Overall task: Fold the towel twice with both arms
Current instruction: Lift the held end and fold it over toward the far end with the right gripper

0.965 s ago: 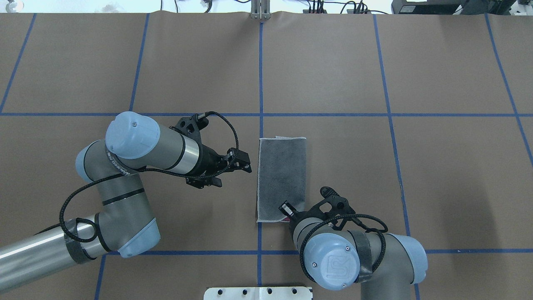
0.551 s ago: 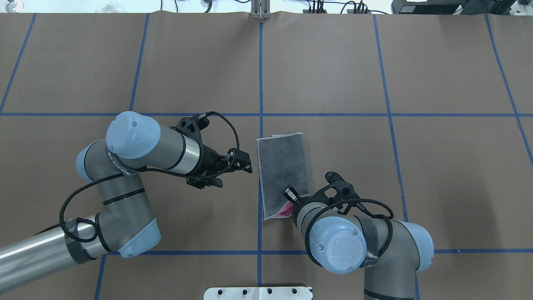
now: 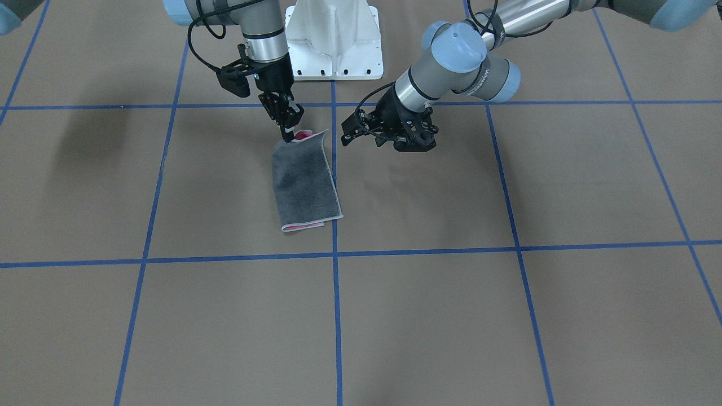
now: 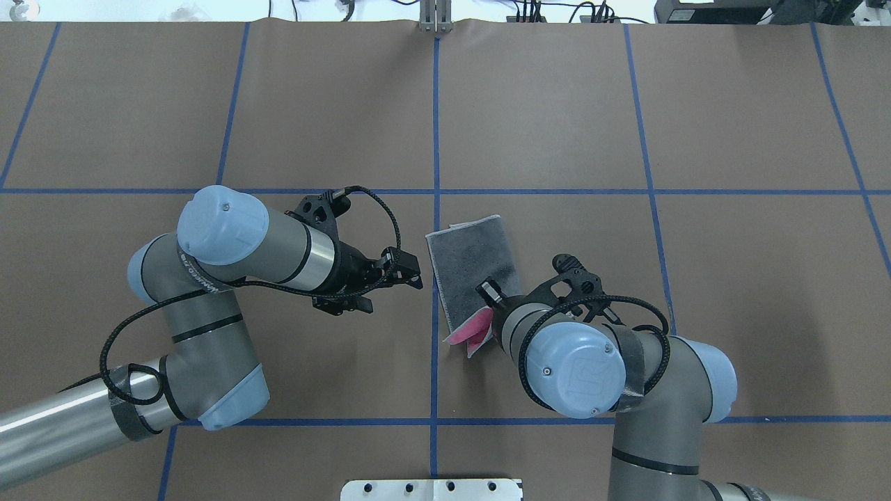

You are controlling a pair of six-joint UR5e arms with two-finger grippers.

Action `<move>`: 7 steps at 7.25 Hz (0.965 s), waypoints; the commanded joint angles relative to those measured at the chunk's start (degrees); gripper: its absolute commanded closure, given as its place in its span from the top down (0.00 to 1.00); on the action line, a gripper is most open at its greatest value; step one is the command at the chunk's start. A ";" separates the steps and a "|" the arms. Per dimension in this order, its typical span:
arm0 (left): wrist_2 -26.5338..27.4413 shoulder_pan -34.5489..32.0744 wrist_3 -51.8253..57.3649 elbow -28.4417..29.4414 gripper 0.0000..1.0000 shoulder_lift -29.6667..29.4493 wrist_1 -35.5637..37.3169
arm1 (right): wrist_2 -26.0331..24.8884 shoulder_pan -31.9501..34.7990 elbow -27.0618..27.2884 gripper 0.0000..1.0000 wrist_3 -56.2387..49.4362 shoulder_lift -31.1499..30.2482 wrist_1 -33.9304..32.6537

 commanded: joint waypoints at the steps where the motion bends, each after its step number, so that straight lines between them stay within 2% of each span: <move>1: 0.00 0.00 -0.06 0.00 0.99 -0.06 0.00 | 2.07 2.67 -0.05 0.00 -0.17 0.28 -0.09; 5: 0.00 -0.09 0.03 0.00 0.99 -0.06 0.00 | 2.17 6.63 -3.37 0.00 -1.14 4.22 -0.18; 7: 0.00 0.00 0.03 0.09 0.99 0.03 0.00 | 4.27 8.65 -4.44 0.00 -2.19 5.28 0.00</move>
